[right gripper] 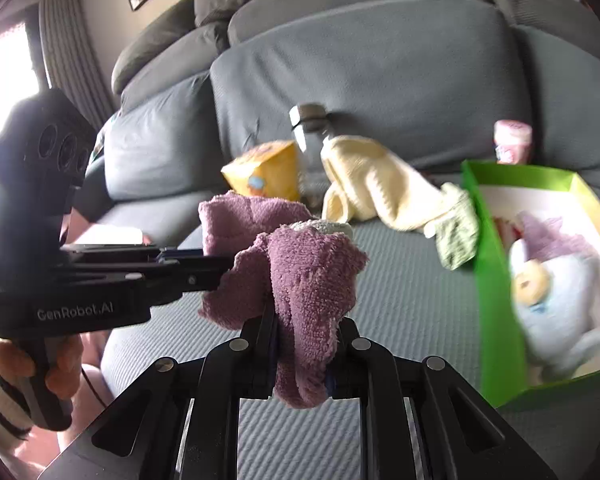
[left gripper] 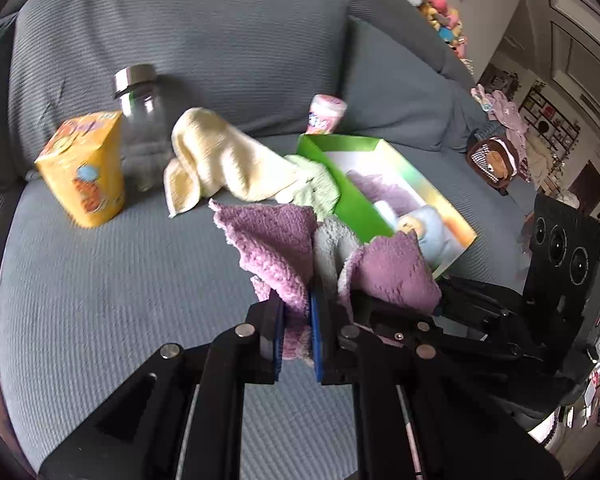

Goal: Organize soft objects
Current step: 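Carry the pink cloth into the green box and open the right gripper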

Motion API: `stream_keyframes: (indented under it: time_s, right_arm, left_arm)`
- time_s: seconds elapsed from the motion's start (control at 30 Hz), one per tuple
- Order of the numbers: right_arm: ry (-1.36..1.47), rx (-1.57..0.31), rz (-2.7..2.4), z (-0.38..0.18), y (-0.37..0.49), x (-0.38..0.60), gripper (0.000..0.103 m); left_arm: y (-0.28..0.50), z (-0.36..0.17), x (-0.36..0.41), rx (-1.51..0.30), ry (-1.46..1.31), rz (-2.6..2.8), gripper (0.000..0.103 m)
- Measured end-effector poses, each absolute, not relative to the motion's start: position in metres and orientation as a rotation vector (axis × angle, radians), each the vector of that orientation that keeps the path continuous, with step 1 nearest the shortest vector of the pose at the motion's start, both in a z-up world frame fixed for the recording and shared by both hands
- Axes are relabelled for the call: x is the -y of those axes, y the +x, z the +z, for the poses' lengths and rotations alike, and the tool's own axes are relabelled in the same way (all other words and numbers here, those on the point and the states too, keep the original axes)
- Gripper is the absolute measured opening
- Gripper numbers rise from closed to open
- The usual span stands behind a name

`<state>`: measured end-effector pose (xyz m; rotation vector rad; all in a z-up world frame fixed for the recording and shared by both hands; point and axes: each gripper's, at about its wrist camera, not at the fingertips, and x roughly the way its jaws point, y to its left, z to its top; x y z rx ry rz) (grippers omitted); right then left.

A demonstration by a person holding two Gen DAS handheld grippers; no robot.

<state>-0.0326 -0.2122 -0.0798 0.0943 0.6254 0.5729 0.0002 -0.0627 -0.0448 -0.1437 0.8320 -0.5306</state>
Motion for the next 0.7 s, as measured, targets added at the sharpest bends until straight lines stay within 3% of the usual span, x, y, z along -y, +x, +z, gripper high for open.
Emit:
stream_keyframes:
  time_s: [0.4,0.7]
  right_arm:
    - [0.119,-0.519,0.424,-0.047,-0.014,0.275,0.019]
    - [0.114,-0.525,0.308,-0.042,0.015,0.311,0.019]
  left_arm:
    - [0.044,-0.007,0.137,-0.766,-0.051,-0.636,0.009]
    - [0.094,-0.01,0.192,-0.78,-0.018,-0.681,0.01]
